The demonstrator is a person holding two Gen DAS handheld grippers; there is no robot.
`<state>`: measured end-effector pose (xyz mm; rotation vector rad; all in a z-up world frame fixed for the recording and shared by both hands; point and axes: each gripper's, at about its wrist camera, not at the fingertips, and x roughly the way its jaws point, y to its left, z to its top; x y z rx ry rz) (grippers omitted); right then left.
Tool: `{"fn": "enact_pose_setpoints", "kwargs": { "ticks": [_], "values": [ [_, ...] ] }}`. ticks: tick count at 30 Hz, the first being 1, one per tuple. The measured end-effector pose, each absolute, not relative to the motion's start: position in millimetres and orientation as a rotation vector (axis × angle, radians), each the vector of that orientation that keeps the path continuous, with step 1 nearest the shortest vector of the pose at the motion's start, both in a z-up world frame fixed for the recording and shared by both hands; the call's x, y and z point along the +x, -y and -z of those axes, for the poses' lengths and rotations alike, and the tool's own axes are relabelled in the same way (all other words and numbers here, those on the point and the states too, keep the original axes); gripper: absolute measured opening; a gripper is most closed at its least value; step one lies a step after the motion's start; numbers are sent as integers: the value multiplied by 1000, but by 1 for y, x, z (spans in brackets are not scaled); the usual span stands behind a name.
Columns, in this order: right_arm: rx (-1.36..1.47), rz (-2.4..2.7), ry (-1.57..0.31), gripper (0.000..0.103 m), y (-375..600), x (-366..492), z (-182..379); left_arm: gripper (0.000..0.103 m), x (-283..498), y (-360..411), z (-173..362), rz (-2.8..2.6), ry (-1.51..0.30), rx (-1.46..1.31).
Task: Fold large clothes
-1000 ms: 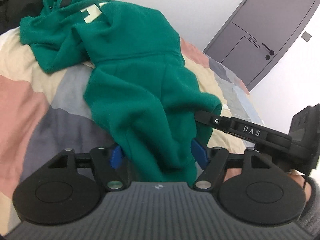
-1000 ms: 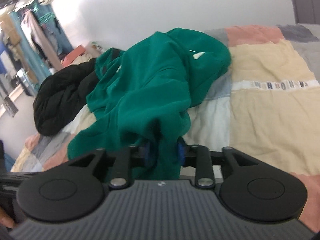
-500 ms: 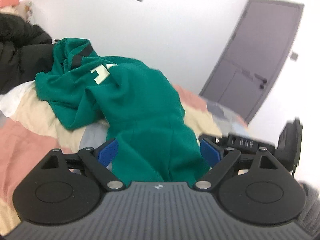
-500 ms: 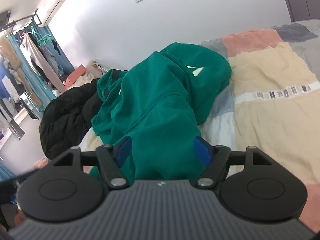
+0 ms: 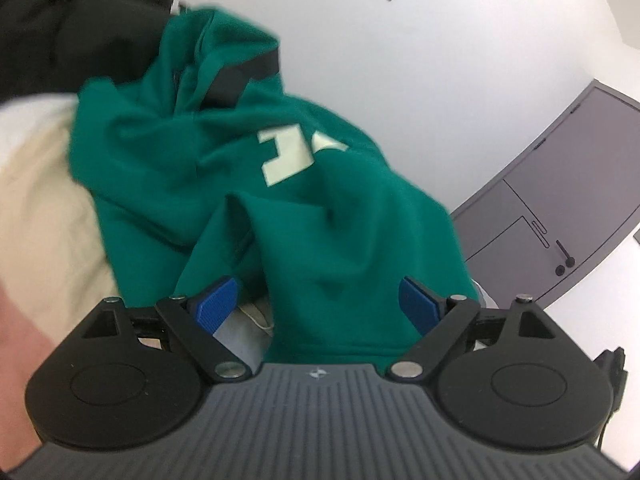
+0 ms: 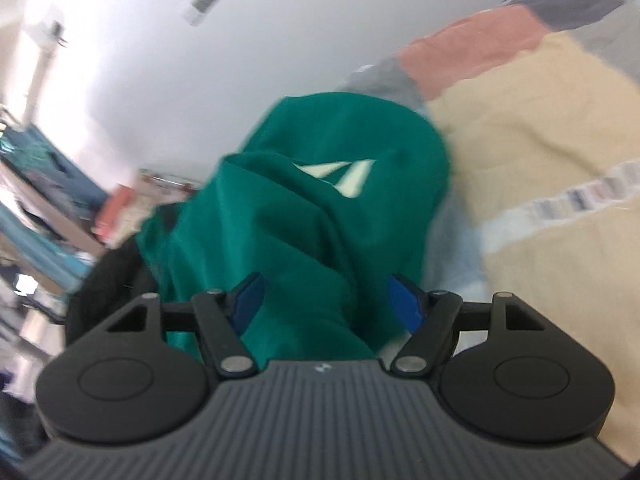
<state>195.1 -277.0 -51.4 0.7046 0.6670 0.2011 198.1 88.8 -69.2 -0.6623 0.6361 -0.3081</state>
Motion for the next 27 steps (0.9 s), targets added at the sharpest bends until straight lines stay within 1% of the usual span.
{"fn": "enact_pose_setpoints", "kwargs": {
  "ticks": [2, 4, 5, 6, 7, 9, 10, 11, 12, 13, 14, 15, 18, 22, 27],
  "values": [
    [735, -293, -655, 72, 275, 202, 62, 90, 209, -90, 90, 343, -647, -704],
    [753, -360, -668, 69, 271, 210, 74, 84, 218, -89, 108, 387, -656, -757],
    [756, -378, -669, 67, 268, 213, 79, 77, 222, -87, 115, 413, -665, -770],
    [746, -394, -670, 61, 264, 217, 84, 69, 227, -84, 121, 438, -676, -771],
    [728, -400, -674, 54, 262, 221, 88, 65, 231, -82, 125, 455, -683, -764],
    [674, -408, -678, 49, 257, 226, 95, 55, 234, -76, 129, 512, -684, -753],
    [655, -407, -681, 48, 255, 226, 97, 52, 235, -73, 130, 542, -677, -756],
    [634, -409, -685, 46, 253, 228, 100, 41, 236, -72, 131, 561, -677, -760],
    [624, -412, -689, 44, 253, 229, 102, 28, 236, -71, 131, 564, -684, -762],
    [620, -415, -692, 41, 252, 230, 103, 23, 235, -70, 131, 562, -687, -763],
    [620, -421, -691, 40, 251, 229, 104, 14, 233, -71, 129, 562, -685, -765],
    [607, -434, -681, 36, 250, 226, 102, 12, 230, -72, 124, 564, -673, -768],
    [527, -473, -636, 28, 245, 219, 86, 10, 214, -77, 102, 585, -598, -776],
    [392, -524, -563, 27, 229, 192, 59, 10, 186, -71, 73, 621, -526, -754],
    [375, -582, -520, 24, 232, 156, 33, 10, 133, -65, 43, 624, -481, -735]
  ]
}}
